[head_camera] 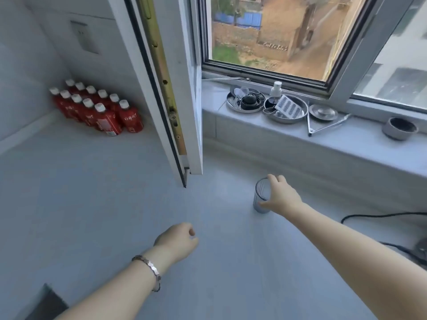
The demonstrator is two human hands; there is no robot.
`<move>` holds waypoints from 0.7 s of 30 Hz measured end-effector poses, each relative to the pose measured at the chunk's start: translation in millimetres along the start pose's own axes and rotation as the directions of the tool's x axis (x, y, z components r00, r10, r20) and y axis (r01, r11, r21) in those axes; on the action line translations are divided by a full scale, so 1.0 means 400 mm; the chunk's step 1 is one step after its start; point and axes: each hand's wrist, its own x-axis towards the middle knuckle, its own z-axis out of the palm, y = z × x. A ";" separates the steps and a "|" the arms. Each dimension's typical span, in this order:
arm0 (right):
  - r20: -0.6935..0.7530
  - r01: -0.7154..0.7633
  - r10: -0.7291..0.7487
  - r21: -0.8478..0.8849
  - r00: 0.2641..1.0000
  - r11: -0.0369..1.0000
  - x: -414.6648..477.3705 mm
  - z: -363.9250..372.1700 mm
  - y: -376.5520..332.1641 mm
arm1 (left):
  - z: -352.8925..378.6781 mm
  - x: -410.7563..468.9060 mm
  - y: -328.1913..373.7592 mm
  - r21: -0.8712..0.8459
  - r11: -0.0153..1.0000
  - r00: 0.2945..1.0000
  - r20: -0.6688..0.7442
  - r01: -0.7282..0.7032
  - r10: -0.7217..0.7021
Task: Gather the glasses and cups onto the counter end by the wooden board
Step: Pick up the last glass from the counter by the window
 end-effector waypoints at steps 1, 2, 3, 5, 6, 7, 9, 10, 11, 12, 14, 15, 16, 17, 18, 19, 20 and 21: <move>-0.009 -0.001 0.001 0.014 1.000 1.000 -0.006 -0.001 0.000 | 0.001 -0.005 -0.009 -0.006 1.000 1.000 -0.009 0.014 -0.014; -0.010 0.013 -0.013 0.008 1.000 1.000 -0.016 -0.003 -0.004 | 0.001 -0.013 -0.020 -0.014 0.999 0.999 -0.018 0.031 -0.032; -0.003 0.045 -0.045 -0.020 0.999 0.999 -0.030 -0.002 -0.011 | 0.002 -0.022 -0.034 -0.025 0.999 0.998 -0.027 0.047 -0.048; 0.017 0.151 -0.150 -0.112 0.989 0.982 -0.069 0.008 -0.037 | 0.004 -0.049 -0.070 -0.049 0.996 0.996 -0.037 0.074 -0.076; 0.032 0.210 -0.208 -0.152 0.978 0.966 -0.094 0.015 -0.059 | 0.004 -0.068 -0.091 -0.062 0.994 0.995 -0.039 0.089 -0.092; 0.054 0.265 -0.260 -0.182 0.964 0.947 -0.121 0.023 -0.086 | 0.004 -0.089 -0.115 -0.073 0.992 0.994 -0.044 0.100 -0.103; 0.107 0.363 -0.348 -0.203 0.931 0.909 -0.182 0.040 -0.155 | 0.005 -0.134 -0.176 -0.096 0.987 0.989 -0.059 0.128 -0.134; 0.135 0.406 -0.385 -0.199 0.913 0.892 -0.214 0.050 -0.196 | 0.005 -0.161 -0.213 -0.110 0.983 0.985 -0.066 0.150 -0.158; 0.161 0.447 -0.421 -0.189 0.893 0.874 -0.248 0.063 -0.241 | 0.005 -0.190 -0.252 -0.125 0.977 0.981 -0.075 0.171 -0.182; 0.186 0.488 -0.458 -0.181 0.869 0.854 -0.284 0.079 -0.289 | 0.006 -0.224 -0.296 -0.143 0.971 0.975 -0.085 0.192 -0.205; 0.226 0.577 -0.538 -0.180 0.812 0.796 -0.362 0.120 -0.393 | 0.011 -0.297 -0.395 -0.192 0.955 0.963 -0.107 0.225 -0.248; 0.241 0.621 -0.577 -0.185 0.780 0.762 -0.403 0.144 -0.446 | 0.016 -0.338 -0.448 -0.223 0.945 0.955 -0.120 0.240 -0.271; 0.256 0.660 -0.612 -0.187 0.748 0.728 -0.447 0.171 -0.500 | 0.022 -0.381 -0.505 -0.256 0.931 0.944 -0.134 0.260 -0.301; 0.273 0.694 -0.642 -0.186 0.717 0.696 -0.494 0.200 -0.555 | 0.032 -0.425 -0.565 -0.292 0.915 0.932 -0.148 0.279 -0.331; 0.292 0.723 -0.665 -0.186 0.687 0.665 -0.542 0.230 -0.608 | 0.041 -0.471 -0.626 -0.329 0.896 0.920 -0.153 0.297 -0.360; 0.309 0.749 -0.685 -0.187 0.659 0.636 -0.591 0.263 -0.662 | 0.052 -0.518 -0.688 -0.361 0.880 0.910 -0.159 0.307 -0.383; 0.324 0.772 -0.703 -0.191 0.632 0.606 -0.643 0.296 -0.714 | 0.060 -0.569 -0.748 -0.381 0.867 0.899 -0.166 0.320 -0.404; 0.335 0.795 -0.722 -0.198 0.605 0.574 -0.695 0.329 -0.765 | 0.069 -0.620 -0.810 -0.387 0.860 0.889 -0.177 0.333 -0.423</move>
